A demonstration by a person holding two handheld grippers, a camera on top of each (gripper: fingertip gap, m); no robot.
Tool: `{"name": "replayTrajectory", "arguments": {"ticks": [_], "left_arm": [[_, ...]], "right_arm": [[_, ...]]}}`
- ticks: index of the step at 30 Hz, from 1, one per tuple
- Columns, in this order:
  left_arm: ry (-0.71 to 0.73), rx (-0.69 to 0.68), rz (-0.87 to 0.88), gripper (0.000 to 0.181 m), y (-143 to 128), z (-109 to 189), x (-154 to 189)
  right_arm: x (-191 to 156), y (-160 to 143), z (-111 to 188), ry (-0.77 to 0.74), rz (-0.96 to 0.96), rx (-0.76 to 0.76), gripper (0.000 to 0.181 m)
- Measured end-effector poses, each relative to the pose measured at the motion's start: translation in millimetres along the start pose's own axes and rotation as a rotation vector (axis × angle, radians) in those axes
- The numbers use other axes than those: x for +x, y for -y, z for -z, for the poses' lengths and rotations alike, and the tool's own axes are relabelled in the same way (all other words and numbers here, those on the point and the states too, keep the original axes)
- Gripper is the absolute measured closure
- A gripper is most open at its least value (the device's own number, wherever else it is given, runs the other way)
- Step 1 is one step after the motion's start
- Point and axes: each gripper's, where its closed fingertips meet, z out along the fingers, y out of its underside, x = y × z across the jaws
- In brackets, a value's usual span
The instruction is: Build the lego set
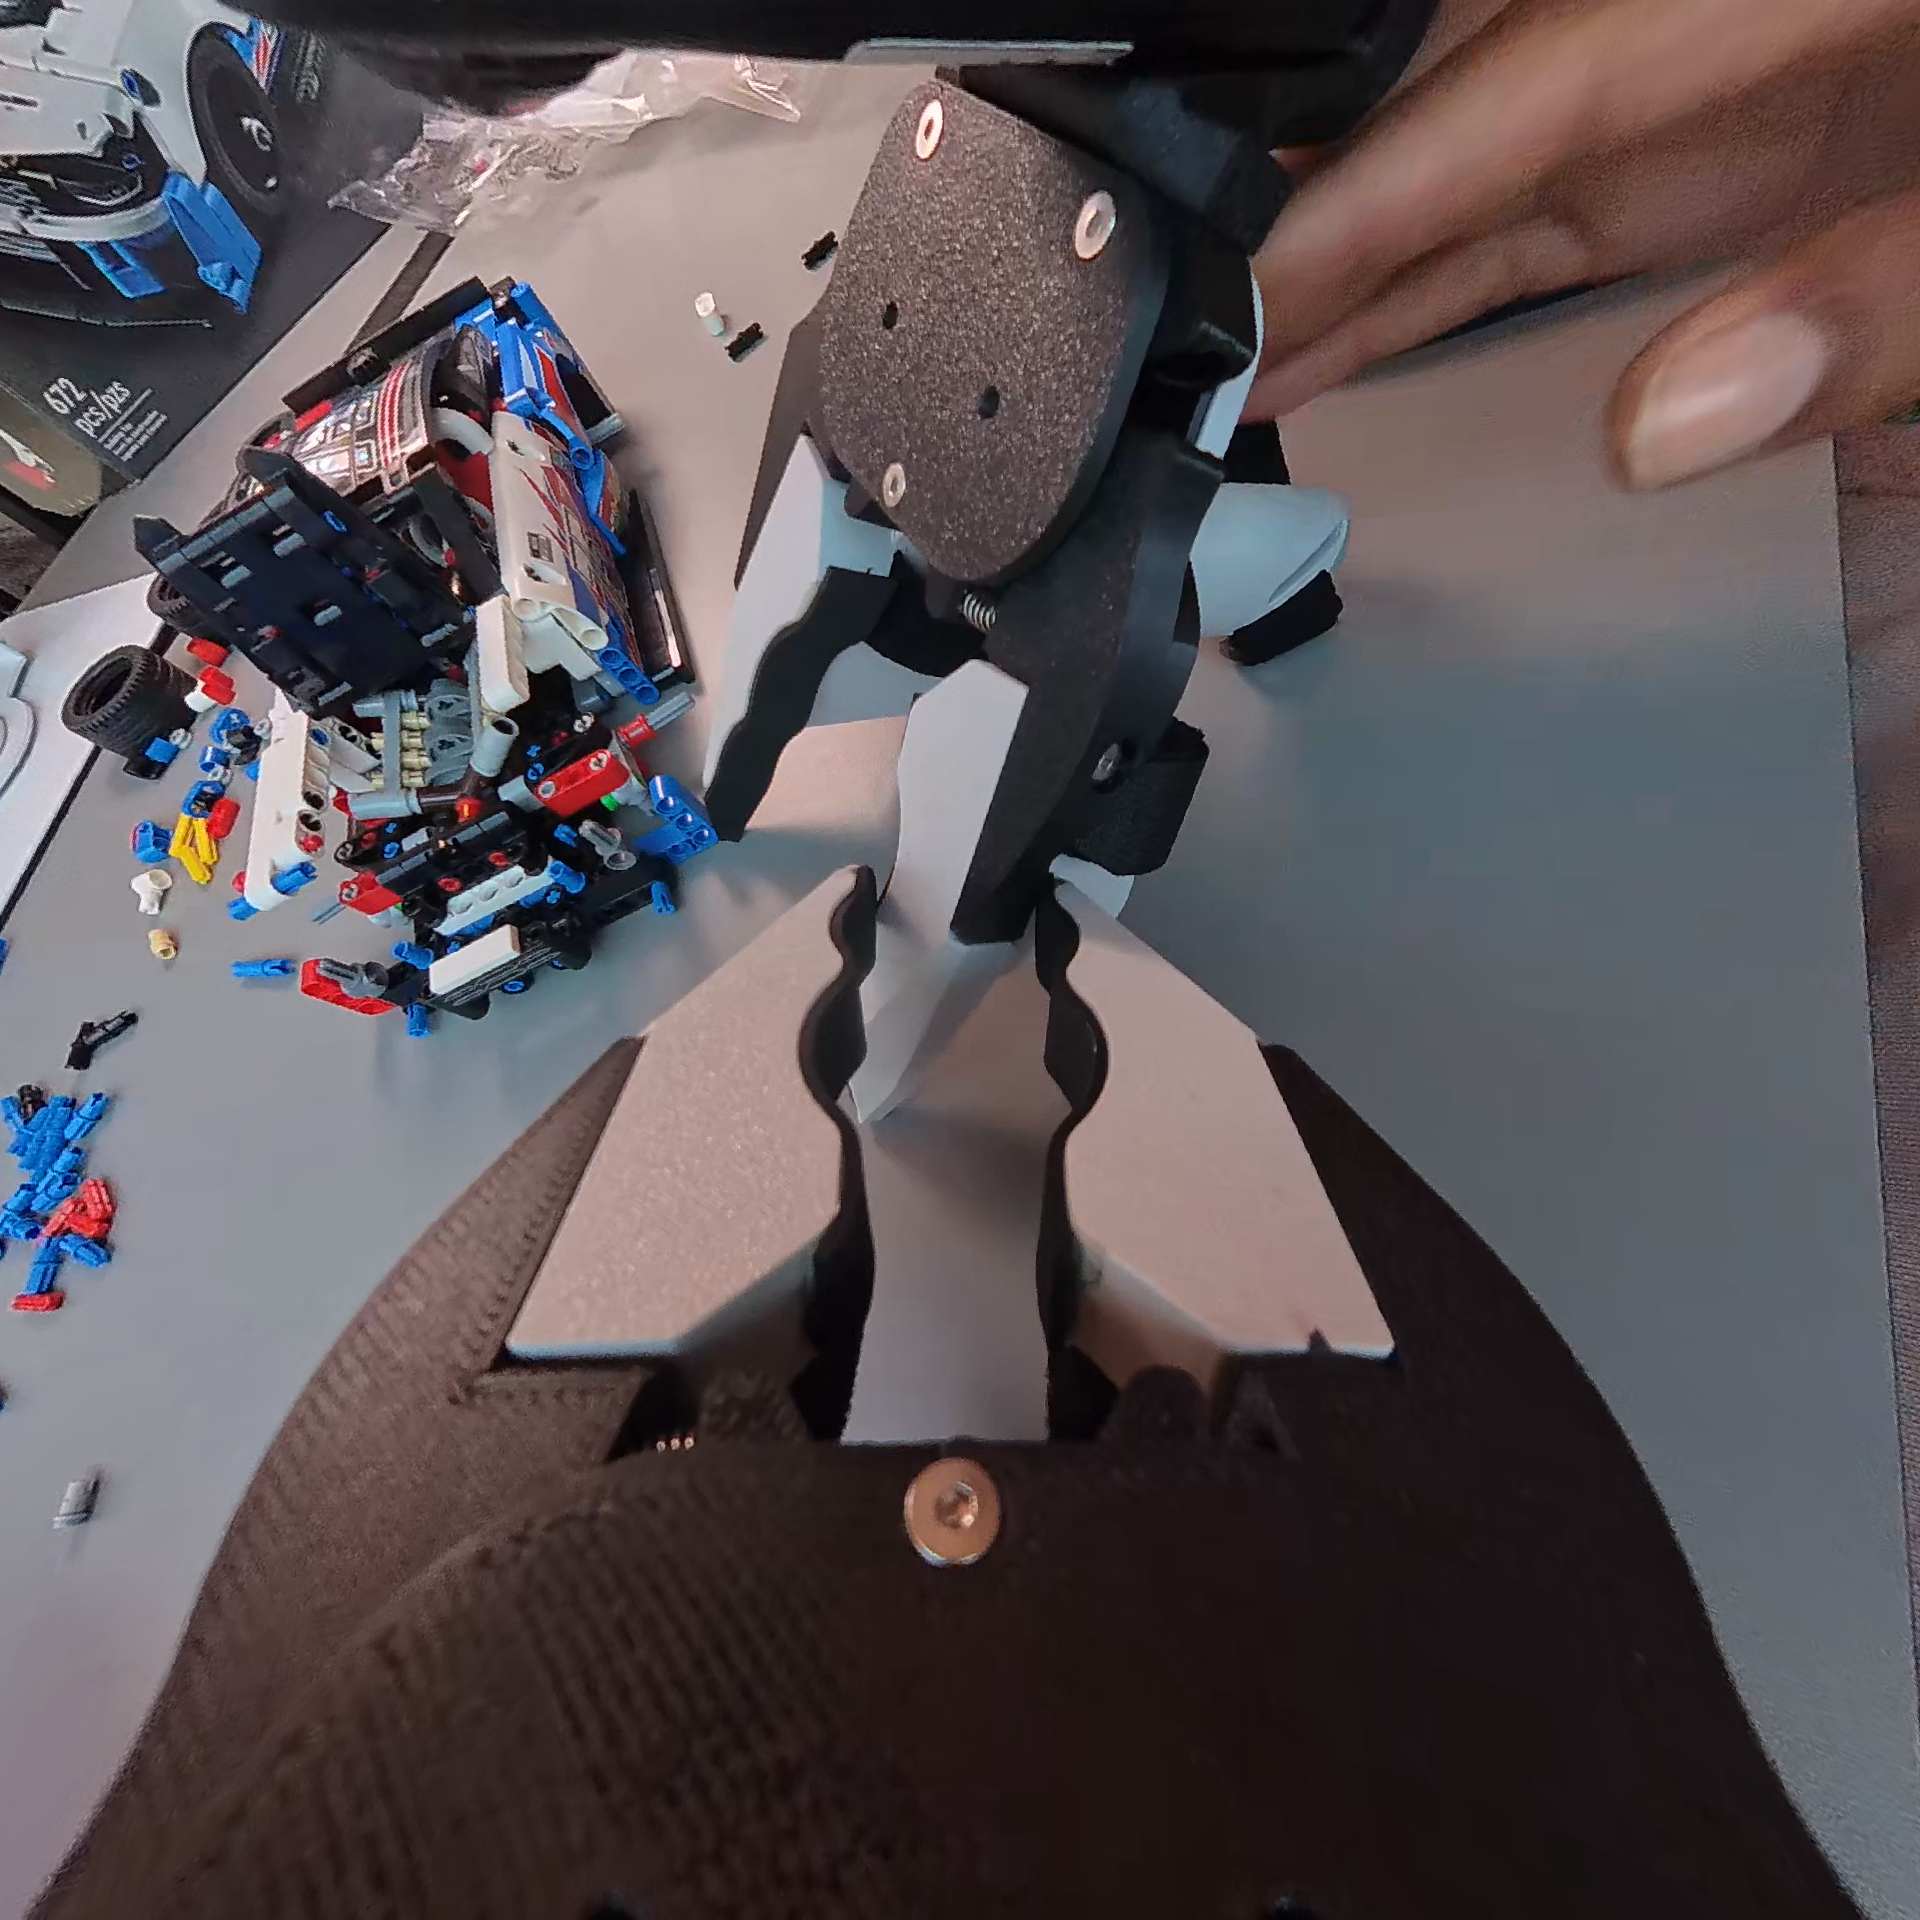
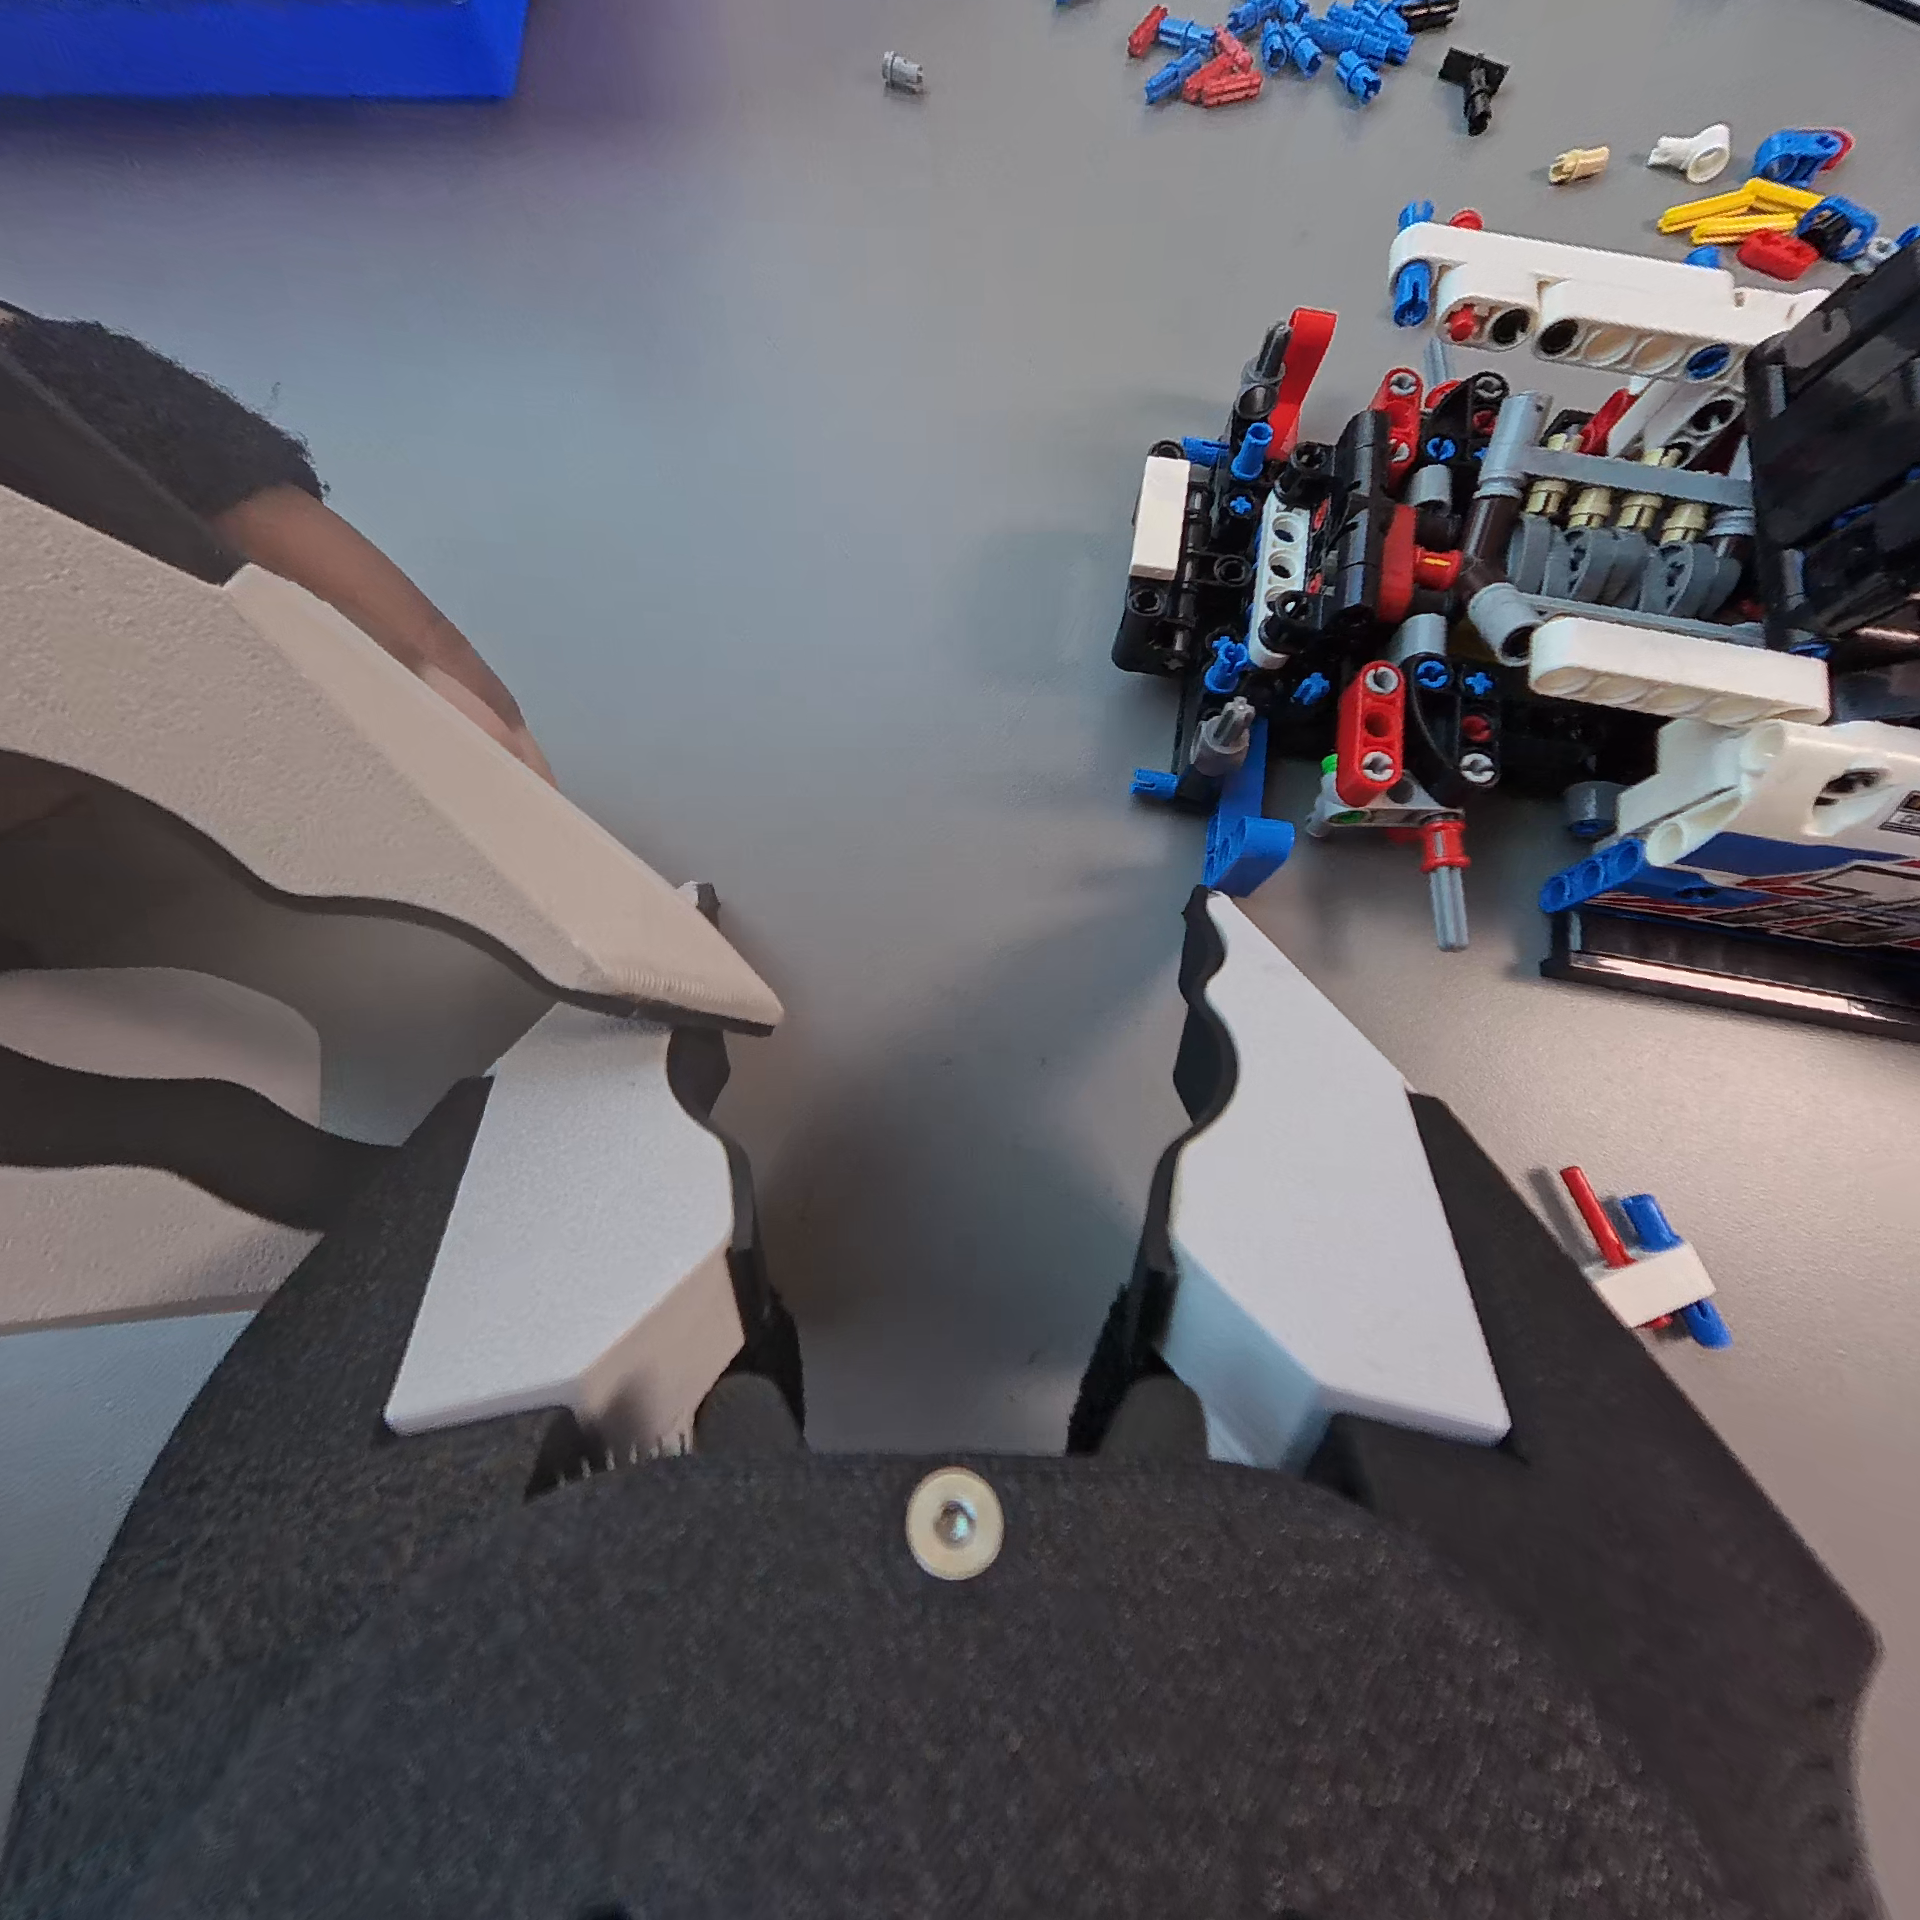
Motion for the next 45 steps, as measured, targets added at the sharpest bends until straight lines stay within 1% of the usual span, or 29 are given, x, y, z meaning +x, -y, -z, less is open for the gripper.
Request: {"name": "replayTrajectory", "arguments": {"ticks": [3,7,16,18,19,22,23,25,28,29,31,32,34,35,36,38,41,42,44,45], "left_arm": [[-0.001,0.001,-0.008,0.152,0.2,0.1,0.7],[0.014,-0.001,-0.035,0.154,0.7,0.3,1.8],[0.017,-0.007,-0.066,0.155,1.4,0.4,4.8],[0.004,0.000,-0.097,0.155,3.3,0.1,9.5],[0.005,0.001,-0.119,0.155,4.7,-0.3,11.8],[0.013,0.013,-0.149,0.156,11.4,-0.6,17.5],[0.022,0.035,-0.148,0.155,16.0,1.2,16.6],[0.033,0.136,-0.106,0.151,33.9,10.3,13.8],[0.036,0.246,0.057,0.146,49.3,25.3,1.9],[0.027,0.279,0.115,0.144,51.3,29.1,-1.3],[-0.004,0.321,0.242,0.140,52.3,32.8,-5.6],[-0.017,0.325,0.287,0.140,51.0,32.3,-6.4],[-0.011,0.310,0.359,0.142,46.3,29.1,-9.9],[-0.004,0.295,0.392,0.143,43.6,27.0,-11.2],[0.005,0.278,0.428,0.144,41.0,24.3,-12.2],[0.007,0.274,0.500,0.145,41.8,18.8,-10.7],[-0.058,0.335,0.612,0.144,57.1,8.1,0.6],[-0.094,0.356,0.634,0.143,62.5,4.6,5.9],[-0.184,0.410,0.659,0.141,72.9,1.9,16.5],[-0.236,0.435,0.676,0.147,77.0,2.7,21.5]], "right_arm": [[-0.7,-0.2,0.2,0.005,0.006,0.000,0.093],[-3.6,0.2,-1.0,0.059,0.044,-0.003,0.088],[-6.0,-1.6,1.1,0.070,0.053,-0.001,0.088],[-8.6,-5.1,6.1,0.058,0.046,0.003,0.097],[-13.5,-6.0,8.5,0.085,0.061,0.007,0.106],[-17.6,-10.8,15.1,0.129,0.090,-0.024,0.107],[-16.1,-5.7,19.2,0.113,0.082,0.017,0.108],[-14.9,17.8,36.9,0.102,0.058,0.213,0.107],[-8.7,43.8,73.4,0.073,0.068,0.444,0.112],[-6.7,50.0,85.0,0.070,0.072,0.500,0.115],[-9.7,56.5,101.6,0.119,0.079,0.561,0.117],[-10.7,60.7,109.9,0.150,0.060,0.596,0.133],[-7.6,72.4,130.1,0.188,0.004,0.713,0.175],[-1.1,77.8,138.4,0.156,0.000,0.773,0.181],[2.6,82.1,144.3,0.124,0.015,0.818,0.181],[-4.7,88.8,152.5,0.142,0.023,0.864,0.181],[-29.5,99.0,166.8,0.235,0.008,0.944,0.181],[-43.9,100.9,170.6,0.299,0.027,0.956,0.181],[-69.8,101.9,172.2,0.432,0.032,0.936,0.149],[-81.3,101.3,173.1,0.503,0.028,0.922,0.136]]}}
